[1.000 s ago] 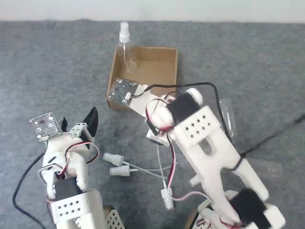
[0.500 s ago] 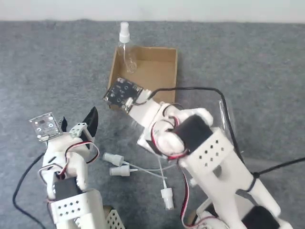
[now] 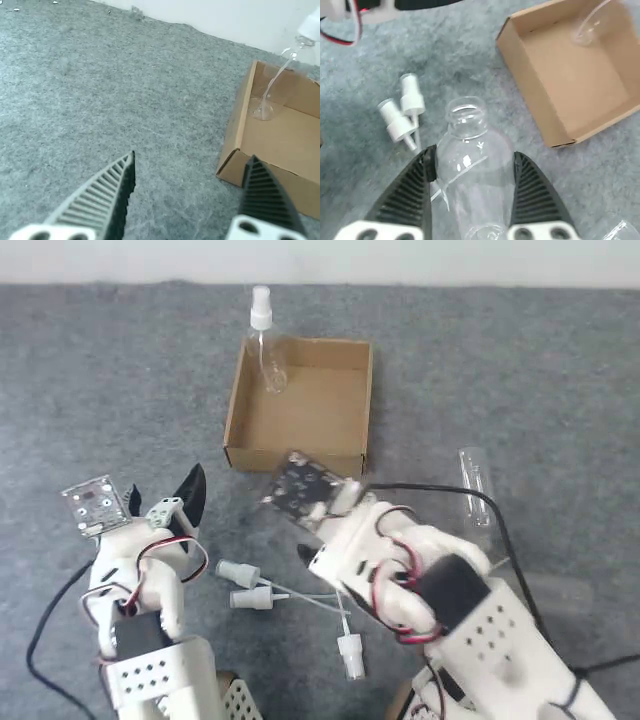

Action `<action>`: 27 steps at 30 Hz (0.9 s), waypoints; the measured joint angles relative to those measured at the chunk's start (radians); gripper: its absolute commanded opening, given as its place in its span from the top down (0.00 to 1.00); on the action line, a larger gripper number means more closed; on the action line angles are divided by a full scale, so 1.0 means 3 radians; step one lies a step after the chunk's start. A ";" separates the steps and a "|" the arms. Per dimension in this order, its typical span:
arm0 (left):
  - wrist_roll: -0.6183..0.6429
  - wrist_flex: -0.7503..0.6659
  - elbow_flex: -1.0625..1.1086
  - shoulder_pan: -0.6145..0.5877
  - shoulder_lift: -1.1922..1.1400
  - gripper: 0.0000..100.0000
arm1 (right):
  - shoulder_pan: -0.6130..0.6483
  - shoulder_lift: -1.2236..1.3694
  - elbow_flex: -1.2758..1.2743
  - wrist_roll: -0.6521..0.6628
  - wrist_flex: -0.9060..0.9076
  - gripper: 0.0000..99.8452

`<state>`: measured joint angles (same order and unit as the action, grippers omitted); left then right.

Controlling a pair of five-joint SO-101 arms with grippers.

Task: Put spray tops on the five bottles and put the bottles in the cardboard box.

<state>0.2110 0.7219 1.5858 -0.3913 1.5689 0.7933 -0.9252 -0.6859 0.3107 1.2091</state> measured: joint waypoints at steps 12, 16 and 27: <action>-0.0148 0.0235 -0.0026 0.0000 0.0000 0.68 | -0.0946 -0.0343 -0.0506 -0.0568 -0.0823 0.99; -0.0225 0.0409 -0.0297 0.0000 -0.0005 0.68 | -0.1171 -0.0343 -0.0650 -0.0711 -0.1089 0.99; -0.0619 0.1529 -0.1366 0.0353 0.0015 0.68 | -0.1688 -0.0343 -0.0675 -0.1028 -0.1304 0.99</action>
<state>0.0253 1.1807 1.1761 -0.2854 1.5735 0.2869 -1.0280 -0.8884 0.0023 0.8178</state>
